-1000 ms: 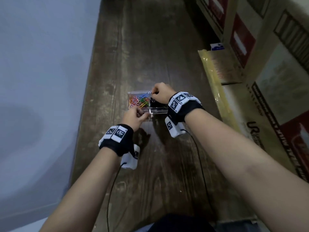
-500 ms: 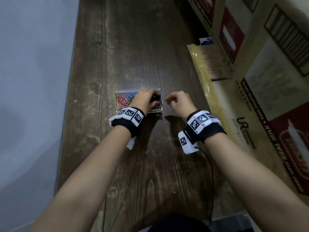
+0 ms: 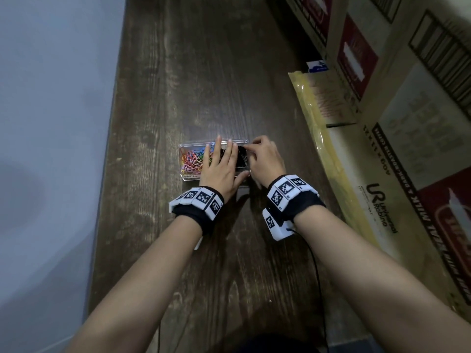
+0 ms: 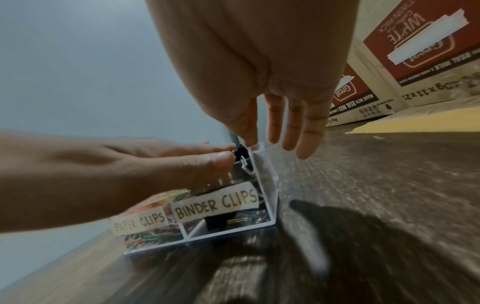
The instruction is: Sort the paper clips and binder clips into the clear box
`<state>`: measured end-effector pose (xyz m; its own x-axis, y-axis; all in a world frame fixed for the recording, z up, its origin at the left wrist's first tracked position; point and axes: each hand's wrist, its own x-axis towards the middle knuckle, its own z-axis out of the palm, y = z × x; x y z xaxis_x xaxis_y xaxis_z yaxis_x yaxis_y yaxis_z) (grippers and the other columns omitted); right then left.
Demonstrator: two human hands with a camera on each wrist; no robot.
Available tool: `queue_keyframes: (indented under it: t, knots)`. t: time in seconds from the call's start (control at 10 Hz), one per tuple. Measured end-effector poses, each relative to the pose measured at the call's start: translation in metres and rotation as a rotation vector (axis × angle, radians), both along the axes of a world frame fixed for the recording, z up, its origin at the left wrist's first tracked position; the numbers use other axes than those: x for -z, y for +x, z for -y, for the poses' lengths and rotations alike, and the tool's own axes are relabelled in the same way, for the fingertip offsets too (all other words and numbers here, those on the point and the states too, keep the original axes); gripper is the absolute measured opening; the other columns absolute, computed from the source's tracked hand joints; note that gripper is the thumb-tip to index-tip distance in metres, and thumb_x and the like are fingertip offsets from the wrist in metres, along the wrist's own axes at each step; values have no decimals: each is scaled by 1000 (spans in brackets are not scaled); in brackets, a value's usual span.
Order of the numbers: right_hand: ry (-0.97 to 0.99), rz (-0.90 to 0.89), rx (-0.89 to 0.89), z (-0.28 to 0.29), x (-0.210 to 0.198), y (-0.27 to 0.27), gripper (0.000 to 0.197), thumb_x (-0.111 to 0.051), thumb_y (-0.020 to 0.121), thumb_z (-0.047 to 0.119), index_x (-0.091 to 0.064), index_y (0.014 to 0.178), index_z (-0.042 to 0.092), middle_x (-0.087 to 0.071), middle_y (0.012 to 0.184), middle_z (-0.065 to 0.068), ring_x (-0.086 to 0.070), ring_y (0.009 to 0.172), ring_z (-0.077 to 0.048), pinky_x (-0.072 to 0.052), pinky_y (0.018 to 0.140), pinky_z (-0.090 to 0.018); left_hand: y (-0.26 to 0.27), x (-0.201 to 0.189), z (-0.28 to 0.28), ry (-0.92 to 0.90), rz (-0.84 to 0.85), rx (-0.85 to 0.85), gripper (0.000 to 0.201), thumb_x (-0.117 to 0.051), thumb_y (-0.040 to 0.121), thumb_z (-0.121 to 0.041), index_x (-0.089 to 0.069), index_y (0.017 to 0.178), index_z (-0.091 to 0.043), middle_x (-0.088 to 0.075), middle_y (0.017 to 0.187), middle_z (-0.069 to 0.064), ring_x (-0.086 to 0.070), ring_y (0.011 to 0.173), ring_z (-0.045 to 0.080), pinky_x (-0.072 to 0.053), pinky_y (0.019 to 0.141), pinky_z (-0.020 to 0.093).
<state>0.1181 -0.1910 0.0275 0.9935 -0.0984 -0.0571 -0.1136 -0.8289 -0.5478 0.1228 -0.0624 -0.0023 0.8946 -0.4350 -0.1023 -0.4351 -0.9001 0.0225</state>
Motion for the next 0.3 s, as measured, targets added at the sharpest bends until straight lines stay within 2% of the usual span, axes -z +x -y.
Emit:
queue_keyframes:
  t: [0.1,0.2,0.3]
  knots:
    - [-17,38,-22,0,-1,-5,32,-44,95,13,-59,124,16,-47,130,-6,-42,120,-22,-41,94,-33,-13,-5,-9,-87,35,-79,80,-16,88,-61,-1,146,-8,2,157,9,12,144,31,10,114,44]
    - [-119,-34,-155,-6,2,-6,37,-43,96,16,-52,131,21,-37,141,-9,-35,128,-26,-38,100,-37,-36,-15,-25,-251,24,-168,79,-13,84,-59,-15,146,-10,-5,157,11,5,144,32,5,115,43]
    - [-178,-27,-166,-10,-2,-1,38,-42,96,13,-51,132,22,-35,142,-10,-36,126,-30,-36,100,-40,-83,-13,-52,-426,-12,-124,62,-29,86,-51,-48,130,-12,-41,144,11,-31,136,34,-21,114,39]
